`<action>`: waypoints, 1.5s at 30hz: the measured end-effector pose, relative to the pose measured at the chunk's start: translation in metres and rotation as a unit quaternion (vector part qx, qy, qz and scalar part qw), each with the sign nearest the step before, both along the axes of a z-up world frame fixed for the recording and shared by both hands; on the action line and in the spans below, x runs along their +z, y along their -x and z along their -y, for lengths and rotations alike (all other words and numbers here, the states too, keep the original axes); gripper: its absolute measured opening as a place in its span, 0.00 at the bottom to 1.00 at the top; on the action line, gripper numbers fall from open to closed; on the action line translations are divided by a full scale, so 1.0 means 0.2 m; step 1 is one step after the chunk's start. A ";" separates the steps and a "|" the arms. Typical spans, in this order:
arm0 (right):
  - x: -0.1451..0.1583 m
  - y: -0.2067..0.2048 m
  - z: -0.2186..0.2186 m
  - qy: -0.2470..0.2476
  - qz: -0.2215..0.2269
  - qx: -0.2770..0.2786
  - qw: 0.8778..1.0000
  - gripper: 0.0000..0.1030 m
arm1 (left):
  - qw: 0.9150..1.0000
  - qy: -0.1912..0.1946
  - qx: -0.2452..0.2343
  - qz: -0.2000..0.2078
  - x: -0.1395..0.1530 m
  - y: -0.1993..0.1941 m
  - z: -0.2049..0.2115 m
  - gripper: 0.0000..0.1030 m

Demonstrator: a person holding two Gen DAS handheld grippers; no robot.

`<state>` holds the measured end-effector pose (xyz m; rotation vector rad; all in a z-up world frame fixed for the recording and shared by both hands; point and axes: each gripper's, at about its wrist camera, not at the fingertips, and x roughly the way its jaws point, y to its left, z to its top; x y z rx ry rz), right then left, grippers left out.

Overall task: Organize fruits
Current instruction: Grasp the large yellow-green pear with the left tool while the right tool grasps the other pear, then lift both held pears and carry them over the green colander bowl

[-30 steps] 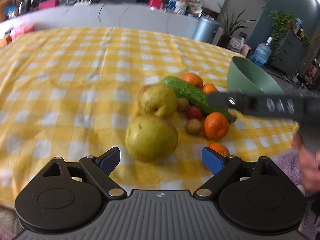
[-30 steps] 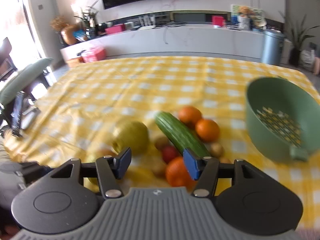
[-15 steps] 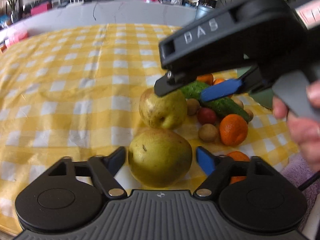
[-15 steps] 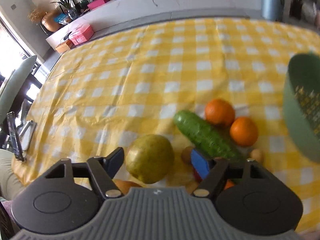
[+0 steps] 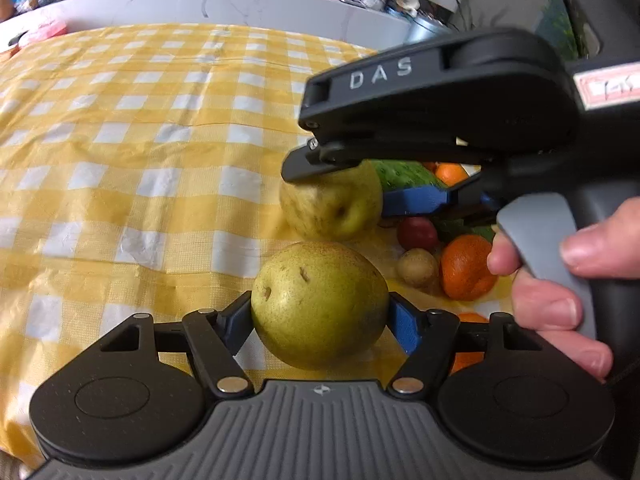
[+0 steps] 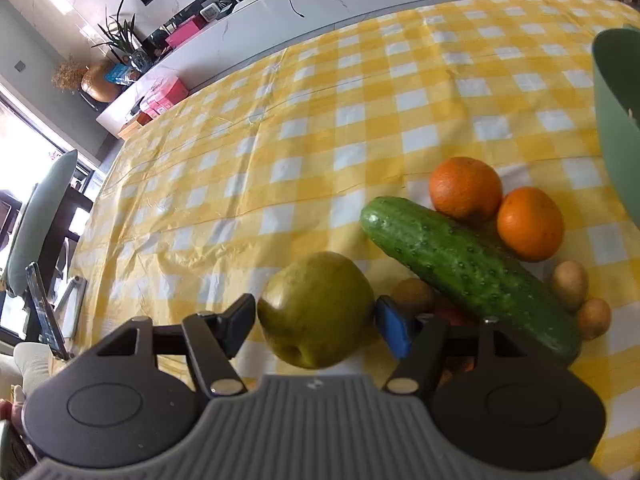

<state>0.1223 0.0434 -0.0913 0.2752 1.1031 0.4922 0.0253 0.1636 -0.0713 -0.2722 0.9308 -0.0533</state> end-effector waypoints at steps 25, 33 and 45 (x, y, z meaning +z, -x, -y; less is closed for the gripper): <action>0.05 0.05 0.15 -0.051 0.017 -0.007 0.999 0.61 | 0.999 0.035 0.027 -0.009 0.02 0.05 -0.10 0.76; 0.15 0.09 0.18 -0.090 0.034 0.012 0.995 0.61 | 0.998 0.059 0.038 0.011 0.10 0.08 -0.15 0.76; 0.38 0.11 0.50 -0.146 0.084 -0.057 0.984 0.61 | 0.998 0.035 0.027 0.049 0.34 0.02 -0.07 0.76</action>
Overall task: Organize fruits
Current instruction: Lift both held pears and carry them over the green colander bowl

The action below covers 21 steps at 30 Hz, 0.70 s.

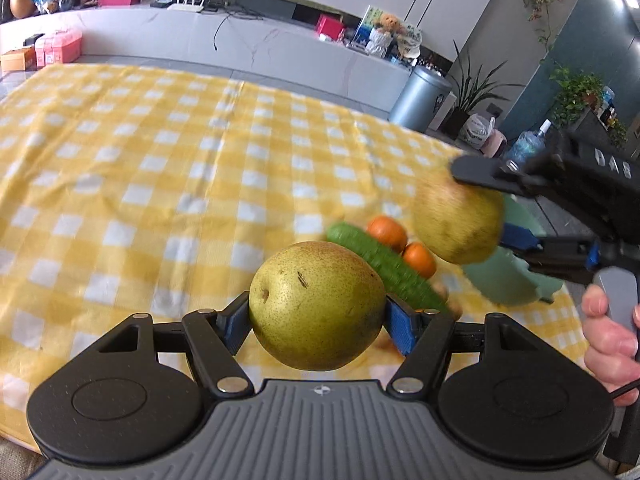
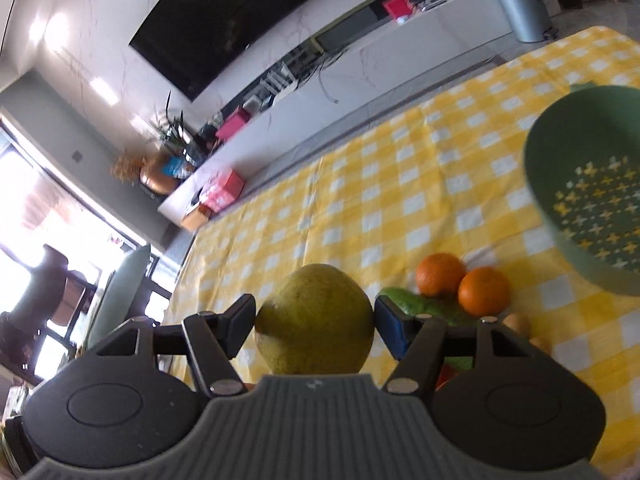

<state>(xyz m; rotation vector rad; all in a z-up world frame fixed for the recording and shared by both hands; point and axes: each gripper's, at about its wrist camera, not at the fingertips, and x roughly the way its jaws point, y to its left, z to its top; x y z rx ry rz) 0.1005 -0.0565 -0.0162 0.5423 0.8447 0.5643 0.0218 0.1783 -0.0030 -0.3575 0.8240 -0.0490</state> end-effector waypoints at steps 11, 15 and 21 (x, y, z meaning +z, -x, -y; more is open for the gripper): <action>0.06 0.02 0.55 -0.024 0.016 -0.139 0.990 0.61 | 0.996 -0.049 -0.071 0.014 0.23 -0.22 0.24 0.76; 0.02 -0.01 0.72 -0.028 0.023 -0.189 0.981 0.61 | 0.993 -0.056 -0.106 0.021 0.29 -0.36 0.37 0.76; -0.17 -0.13 0.86 -0.030 -0.027 -0.228 0.973 0.61 | 0.987 -0.047 -0.152 0.028 0.29 -0.55 0.60 0.76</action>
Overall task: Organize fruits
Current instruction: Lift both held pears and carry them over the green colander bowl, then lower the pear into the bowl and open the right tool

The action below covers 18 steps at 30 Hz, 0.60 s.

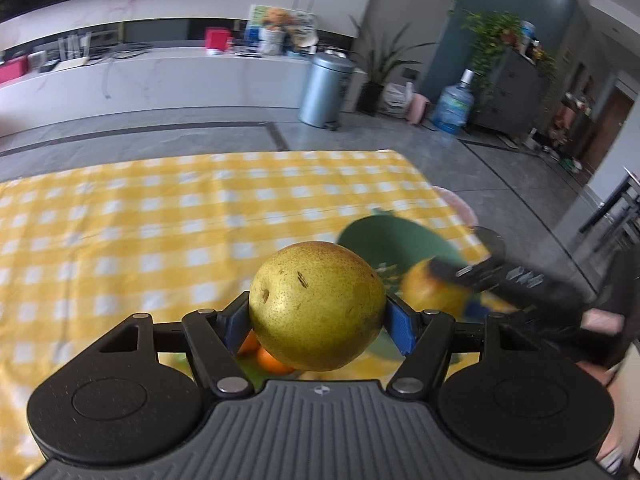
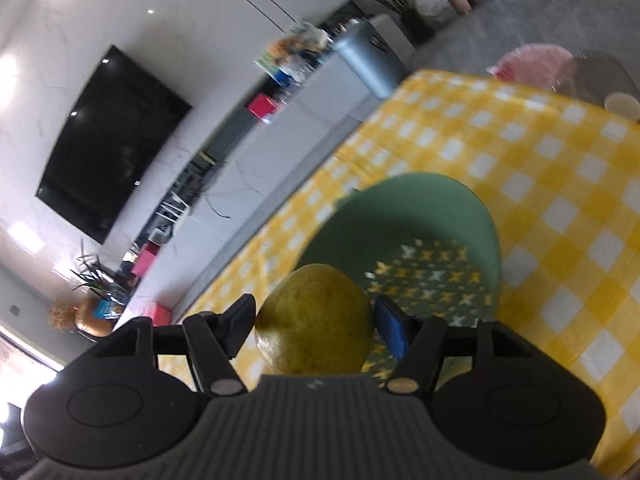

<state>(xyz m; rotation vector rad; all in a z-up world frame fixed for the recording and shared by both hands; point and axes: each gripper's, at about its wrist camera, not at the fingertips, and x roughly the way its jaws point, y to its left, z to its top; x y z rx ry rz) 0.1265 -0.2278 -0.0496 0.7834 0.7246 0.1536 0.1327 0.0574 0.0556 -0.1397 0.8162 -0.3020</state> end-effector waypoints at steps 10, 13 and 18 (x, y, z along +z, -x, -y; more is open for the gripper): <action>-0.15 -0.16 0.01 0.089 -0.051 -0.033 0.994 0.61 | 0.999 0.033 -0.026 -0.020 -0.08 -0.17 0.16 0.76; -0.13 -0.15 -0.01 0.099 -0.050 -0.015 0.994 0.61 | 0.999 0.022 -0.021 -0.019 -0.09 -0.18 0.18 0.76; -0.10 -0.18 -0.05 0.126 -0.040 -0.005 0.991 0.61 | 0.999 0.019 -0.035 -0.028 -0.10 -0.15 0.21 0.76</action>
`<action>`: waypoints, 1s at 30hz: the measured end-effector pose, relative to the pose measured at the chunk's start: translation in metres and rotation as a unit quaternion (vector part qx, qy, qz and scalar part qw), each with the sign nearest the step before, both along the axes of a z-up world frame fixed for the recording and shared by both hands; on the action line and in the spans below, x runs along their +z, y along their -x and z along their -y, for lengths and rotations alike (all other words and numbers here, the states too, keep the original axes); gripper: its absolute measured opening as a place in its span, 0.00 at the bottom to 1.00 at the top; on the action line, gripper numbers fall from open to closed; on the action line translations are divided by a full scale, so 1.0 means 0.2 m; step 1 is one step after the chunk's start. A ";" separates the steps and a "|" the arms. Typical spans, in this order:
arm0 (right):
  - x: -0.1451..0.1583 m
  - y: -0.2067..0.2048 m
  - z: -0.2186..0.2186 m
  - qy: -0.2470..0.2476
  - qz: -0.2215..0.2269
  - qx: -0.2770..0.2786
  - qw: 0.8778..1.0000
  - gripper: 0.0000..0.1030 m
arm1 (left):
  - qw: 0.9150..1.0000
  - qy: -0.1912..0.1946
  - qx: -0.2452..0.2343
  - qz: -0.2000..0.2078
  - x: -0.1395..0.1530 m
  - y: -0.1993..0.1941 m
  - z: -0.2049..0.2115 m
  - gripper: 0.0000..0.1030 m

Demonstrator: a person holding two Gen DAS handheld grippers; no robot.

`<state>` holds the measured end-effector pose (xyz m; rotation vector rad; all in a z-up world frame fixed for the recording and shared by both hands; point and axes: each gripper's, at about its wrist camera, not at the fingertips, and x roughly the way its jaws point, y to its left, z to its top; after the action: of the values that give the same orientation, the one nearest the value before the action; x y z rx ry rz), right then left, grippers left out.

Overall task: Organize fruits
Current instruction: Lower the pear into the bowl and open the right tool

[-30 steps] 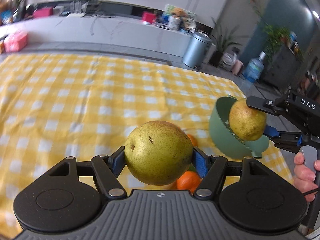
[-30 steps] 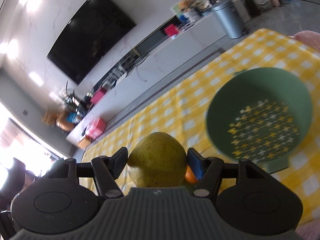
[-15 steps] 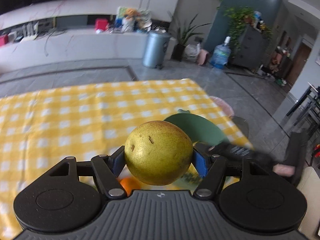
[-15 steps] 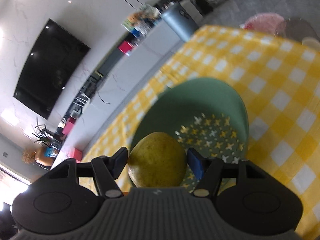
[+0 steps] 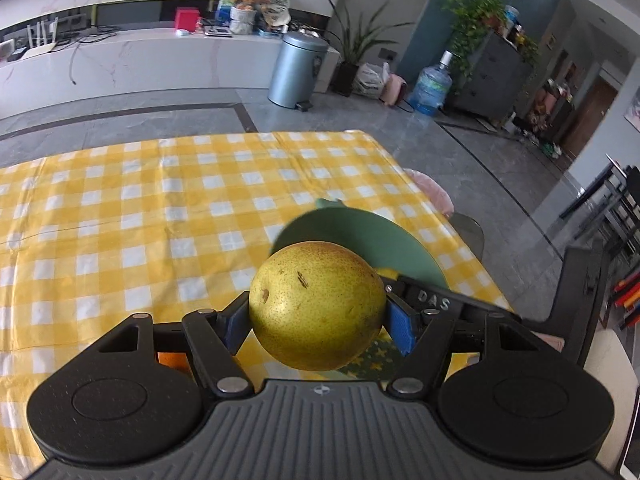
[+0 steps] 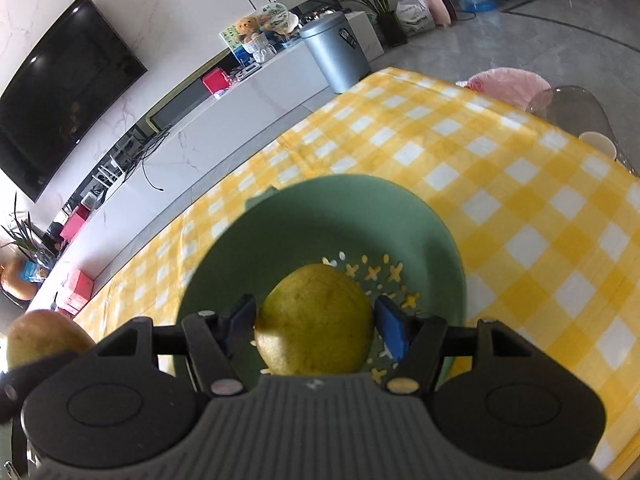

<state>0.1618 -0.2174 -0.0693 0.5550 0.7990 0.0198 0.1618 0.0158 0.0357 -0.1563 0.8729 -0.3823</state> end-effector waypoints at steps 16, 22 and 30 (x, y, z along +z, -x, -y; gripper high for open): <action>0.01 -0.08 0.00 0.052 -0.036 -0.032 0.997 0.61 | 0.997 -0.045 -0.034 -0.058 -0.10 -0.10 0.20 0.76; 0.02 -0.11 0.04 0.050 -0.034 -0.036 0.998 0.58 | 0.994 -0.079 -0.040 -0.069 -0.15 -0.15 0.30 0.76; 0.08 -0.04 0.19 -0.029 0.008 -0.068 0.997 0.60 | 0.982 -0.156 -0.038 -0.096 -0.28 -0.27 0.45 0.76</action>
<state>0.1704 -0.2551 -0.0534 0.6619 0.7466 -0.0777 0.2149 -0.0747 -0.0202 0.1324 1.1199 -0.2994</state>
